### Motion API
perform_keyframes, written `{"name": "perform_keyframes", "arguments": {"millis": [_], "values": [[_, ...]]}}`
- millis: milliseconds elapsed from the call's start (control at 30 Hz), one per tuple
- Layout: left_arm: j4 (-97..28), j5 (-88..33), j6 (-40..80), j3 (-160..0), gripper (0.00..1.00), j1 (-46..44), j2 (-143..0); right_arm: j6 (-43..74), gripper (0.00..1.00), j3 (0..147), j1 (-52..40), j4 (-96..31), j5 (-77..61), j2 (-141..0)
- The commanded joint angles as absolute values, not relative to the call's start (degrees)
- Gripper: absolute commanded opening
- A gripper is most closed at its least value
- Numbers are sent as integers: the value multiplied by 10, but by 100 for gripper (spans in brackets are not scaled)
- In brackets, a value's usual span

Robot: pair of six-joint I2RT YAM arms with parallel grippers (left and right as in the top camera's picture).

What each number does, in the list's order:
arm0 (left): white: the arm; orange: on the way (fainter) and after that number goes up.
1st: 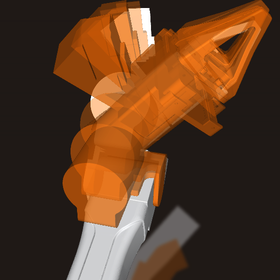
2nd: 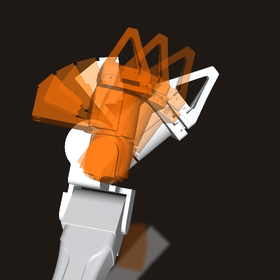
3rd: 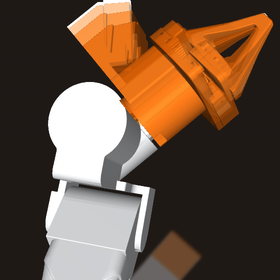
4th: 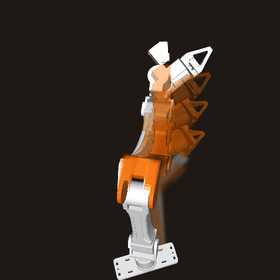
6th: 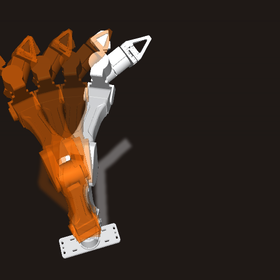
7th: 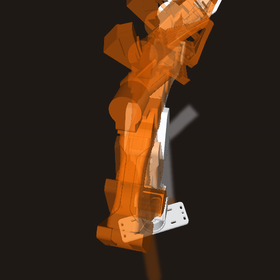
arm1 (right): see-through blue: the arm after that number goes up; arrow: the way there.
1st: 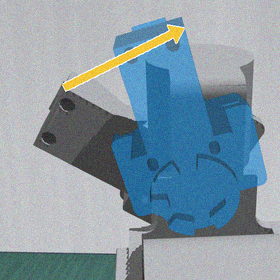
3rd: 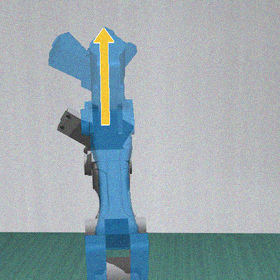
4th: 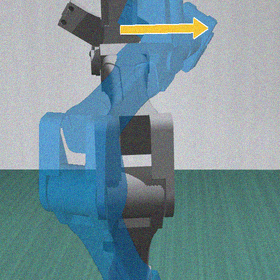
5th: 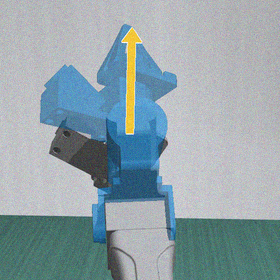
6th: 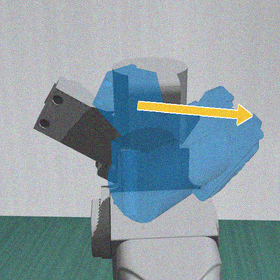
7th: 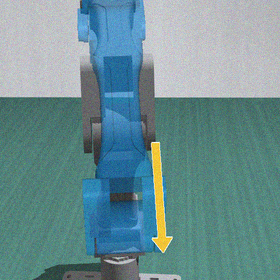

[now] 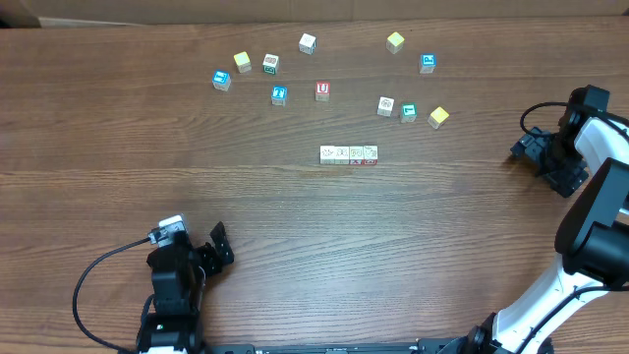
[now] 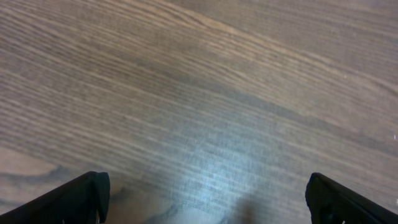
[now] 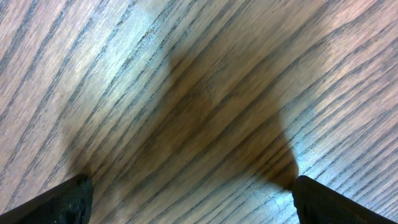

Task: Form a horizontal line

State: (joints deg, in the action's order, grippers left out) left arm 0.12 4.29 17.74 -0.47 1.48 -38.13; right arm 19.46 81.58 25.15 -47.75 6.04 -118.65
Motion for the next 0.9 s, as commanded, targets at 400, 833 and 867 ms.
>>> {"name": "perform_keyframes", "arguments": {"millis": [400, 833, 867], "values": [[-45, -14, 46, -3, 99, 13, -226, 195, 100, 810, 255, -477, 75, -1193], [-45, -7, 27, -3, 100, 13, -131, 195, 100, 810, 255, -477, 75, -1193], [-45, -7, 27, -3, 100, 13, -123, 195, 100, 810, 255, -477, 75, -1193]]}}
